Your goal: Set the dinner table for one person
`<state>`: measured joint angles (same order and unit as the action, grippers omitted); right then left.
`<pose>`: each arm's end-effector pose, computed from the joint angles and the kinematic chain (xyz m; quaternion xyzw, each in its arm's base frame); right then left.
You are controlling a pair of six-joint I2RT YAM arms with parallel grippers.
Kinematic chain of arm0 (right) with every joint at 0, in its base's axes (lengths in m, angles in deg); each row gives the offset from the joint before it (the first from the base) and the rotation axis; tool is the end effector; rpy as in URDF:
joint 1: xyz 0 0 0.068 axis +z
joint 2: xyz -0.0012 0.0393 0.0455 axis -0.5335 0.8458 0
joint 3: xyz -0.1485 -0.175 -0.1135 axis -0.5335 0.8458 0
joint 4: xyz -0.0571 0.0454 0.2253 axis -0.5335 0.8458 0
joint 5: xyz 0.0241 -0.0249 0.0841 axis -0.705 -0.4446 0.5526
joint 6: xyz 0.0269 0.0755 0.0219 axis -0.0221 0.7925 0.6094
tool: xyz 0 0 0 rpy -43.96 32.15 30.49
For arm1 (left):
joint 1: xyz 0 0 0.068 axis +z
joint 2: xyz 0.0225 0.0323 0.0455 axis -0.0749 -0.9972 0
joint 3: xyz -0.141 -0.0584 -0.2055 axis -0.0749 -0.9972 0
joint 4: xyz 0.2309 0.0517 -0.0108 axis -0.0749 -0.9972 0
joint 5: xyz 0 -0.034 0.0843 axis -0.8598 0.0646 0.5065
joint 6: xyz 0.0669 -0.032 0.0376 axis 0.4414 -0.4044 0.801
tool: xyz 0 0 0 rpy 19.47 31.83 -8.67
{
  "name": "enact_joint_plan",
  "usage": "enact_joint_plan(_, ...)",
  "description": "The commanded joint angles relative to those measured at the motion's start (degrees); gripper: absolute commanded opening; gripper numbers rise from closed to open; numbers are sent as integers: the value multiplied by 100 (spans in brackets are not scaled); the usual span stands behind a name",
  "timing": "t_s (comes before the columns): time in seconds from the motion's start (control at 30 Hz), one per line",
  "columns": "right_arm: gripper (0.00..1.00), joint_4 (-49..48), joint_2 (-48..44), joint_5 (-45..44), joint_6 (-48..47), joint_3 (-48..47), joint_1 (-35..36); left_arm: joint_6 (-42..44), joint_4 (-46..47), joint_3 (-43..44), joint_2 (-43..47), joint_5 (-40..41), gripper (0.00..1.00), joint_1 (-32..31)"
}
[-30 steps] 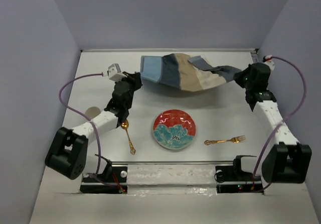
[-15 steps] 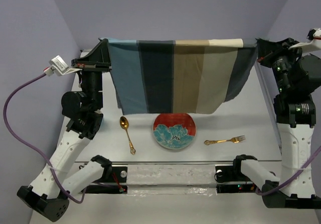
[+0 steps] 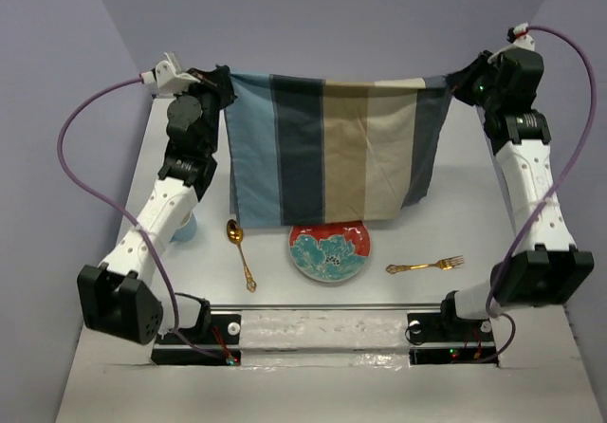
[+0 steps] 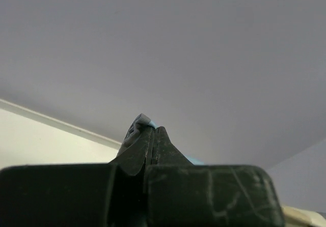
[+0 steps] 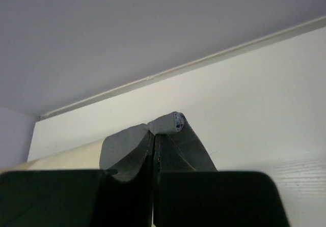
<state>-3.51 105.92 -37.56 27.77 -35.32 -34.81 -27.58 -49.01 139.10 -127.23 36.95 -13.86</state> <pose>0.3192 -0.0074 0.4259 0.1586 0.7528 0.1639 0.6175 0.2869 -0.0740 0.4372 -0.1737 0.5345 -0.2796 0.7784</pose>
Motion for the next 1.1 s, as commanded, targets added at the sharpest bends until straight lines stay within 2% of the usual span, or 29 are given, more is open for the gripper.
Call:
enact_joint_plan(0.0,0,-285,935,298,-7,-1964,-24,-244,-68,1458,-621,-633,0,619)
enact_joint_plan(0.13,0,93,1490,255,-60,-3163,-24,-393,-552,2394,-1246,-1231,0,1024)
enact_joint_plan(0.2,0,76,1430,254,-86,-3193,-24,-481,-579,2430,-1230,-1320,0,1138)
enact_joint_plan(0.27,0,-38,1168,272,-69,-2633,-24,-551,-562,2299,-1177,-1311,0,1182)
enact_joint_plan(0.33,0,-590,877,342,-8,-1852,-24,-648,-492,1835,-1089,-1399,0,1209)
enact_joint_plan(0.37,0,-810,736,368,36,-917,-24,-692,-361,1641,-1054,-1425,0,1209)
enact_joint_plan(0.43,0,-1408,367,430,72,20,-24,-806,-124,834,-922,-1426,0,1209)
enact_joint_plan(0.47,0,-1610,279,482,115,895,-24,-833,26,517,-861,-1426,0,1209)
enact_joint_plan(0.6,0,-2436,347,623,309,2638,-24,-1000,720,-1518,-711,-1206,0,1209)
enact_joint_plan(0.77,0,-2886,1190,1001,590,3443,-24,-1307,2108,-3130,-1255,-1390,0,1209)
enact_joint_plan(0.93,0,-2930,1394,1081,590,3907,-24,-1501,2829,-3739,-1835,-1706,0,1200)
enact_joint_plan(1.07,0,-2965,1297,1063,652,4391,-24,-1431,2910,-4134,-1652,-1663,0,1191)
